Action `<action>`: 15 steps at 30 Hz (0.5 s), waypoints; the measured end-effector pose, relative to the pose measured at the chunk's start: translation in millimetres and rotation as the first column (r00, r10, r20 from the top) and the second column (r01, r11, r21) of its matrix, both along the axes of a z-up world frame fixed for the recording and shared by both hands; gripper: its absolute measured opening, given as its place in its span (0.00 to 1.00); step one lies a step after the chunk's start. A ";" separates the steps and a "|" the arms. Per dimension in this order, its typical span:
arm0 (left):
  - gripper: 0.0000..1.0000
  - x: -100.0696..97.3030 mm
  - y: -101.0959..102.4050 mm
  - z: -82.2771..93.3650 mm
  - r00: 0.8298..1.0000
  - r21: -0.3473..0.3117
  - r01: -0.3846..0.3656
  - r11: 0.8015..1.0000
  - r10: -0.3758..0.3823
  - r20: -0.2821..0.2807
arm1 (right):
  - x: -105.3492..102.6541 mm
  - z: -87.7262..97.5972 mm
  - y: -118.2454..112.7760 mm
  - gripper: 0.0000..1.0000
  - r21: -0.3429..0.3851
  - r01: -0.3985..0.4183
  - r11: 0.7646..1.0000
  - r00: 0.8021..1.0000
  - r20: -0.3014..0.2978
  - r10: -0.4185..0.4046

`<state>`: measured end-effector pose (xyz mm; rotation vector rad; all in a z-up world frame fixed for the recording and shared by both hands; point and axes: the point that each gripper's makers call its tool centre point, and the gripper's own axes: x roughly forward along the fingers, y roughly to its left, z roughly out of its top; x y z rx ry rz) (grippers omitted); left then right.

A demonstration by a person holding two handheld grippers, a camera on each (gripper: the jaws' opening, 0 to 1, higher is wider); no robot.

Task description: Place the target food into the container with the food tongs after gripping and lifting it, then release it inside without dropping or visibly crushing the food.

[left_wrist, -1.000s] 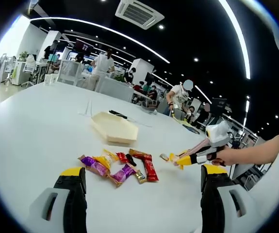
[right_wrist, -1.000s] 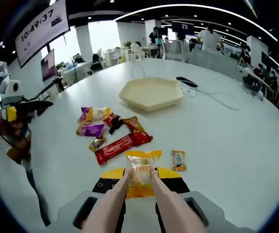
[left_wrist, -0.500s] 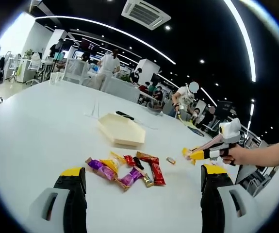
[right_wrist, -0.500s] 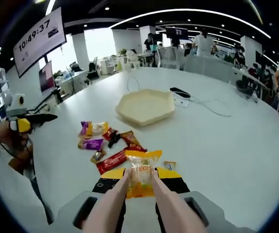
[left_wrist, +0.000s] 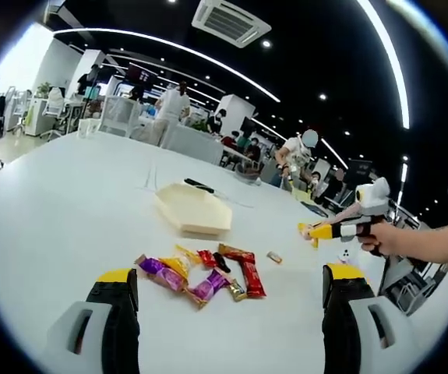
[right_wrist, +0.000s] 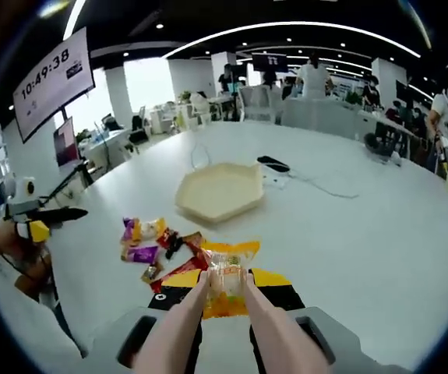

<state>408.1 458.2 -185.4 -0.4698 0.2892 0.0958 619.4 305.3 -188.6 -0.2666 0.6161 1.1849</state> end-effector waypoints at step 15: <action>0.99 5.1 2.0 13.5 0.999 0.017 0.024 1.000 -0.025 0.028 | 27.7 20.4 -2.2 0.21 0.001 -0.007 1.000 0.997 0.082 0.007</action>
